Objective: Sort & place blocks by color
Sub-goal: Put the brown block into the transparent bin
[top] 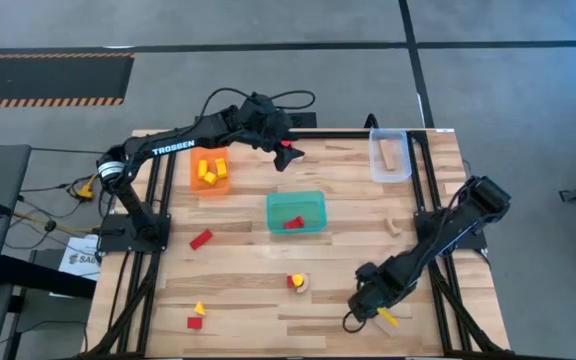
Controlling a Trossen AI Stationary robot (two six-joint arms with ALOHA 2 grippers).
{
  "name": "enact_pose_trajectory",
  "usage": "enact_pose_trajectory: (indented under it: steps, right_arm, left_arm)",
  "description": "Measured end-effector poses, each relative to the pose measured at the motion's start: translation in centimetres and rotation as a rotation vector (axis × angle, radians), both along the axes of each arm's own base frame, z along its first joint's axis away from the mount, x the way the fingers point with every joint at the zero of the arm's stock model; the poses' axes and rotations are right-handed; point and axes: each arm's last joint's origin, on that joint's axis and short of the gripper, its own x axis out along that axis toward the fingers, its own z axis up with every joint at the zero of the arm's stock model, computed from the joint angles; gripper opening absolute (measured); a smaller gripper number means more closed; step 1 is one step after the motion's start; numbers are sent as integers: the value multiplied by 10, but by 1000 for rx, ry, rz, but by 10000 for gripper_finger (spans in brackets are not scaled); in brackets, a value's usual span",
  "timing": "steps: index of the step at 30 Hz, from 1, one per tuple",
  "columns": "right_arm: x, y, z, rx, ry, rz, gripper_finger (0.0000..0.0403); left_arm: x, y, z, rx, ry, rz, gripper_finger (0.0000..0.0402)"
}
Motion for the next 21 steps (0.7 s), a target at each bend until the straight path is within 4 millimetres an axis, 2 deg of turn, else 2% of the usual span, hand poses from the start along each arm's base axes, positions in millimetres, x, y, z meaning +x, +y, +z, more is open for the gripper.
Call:
enact_pose_trajectory:
  steps: [6, 11, 21]
  right_arm:
    - [2, 22, -6, 92, -56, 41, 264]
    - [-8, 37, -18, 81, 5, 41, 264]
    - [-5, 53, -48, 95, 70, 66, 264]
  left_arm:
    - [-2, -1, -3, -18, 38, 0, 265]
    - [-3, -2, -5, -26, 59, -5, 265]
    - [-3, -1, -5, -22, 53, -9, 265]
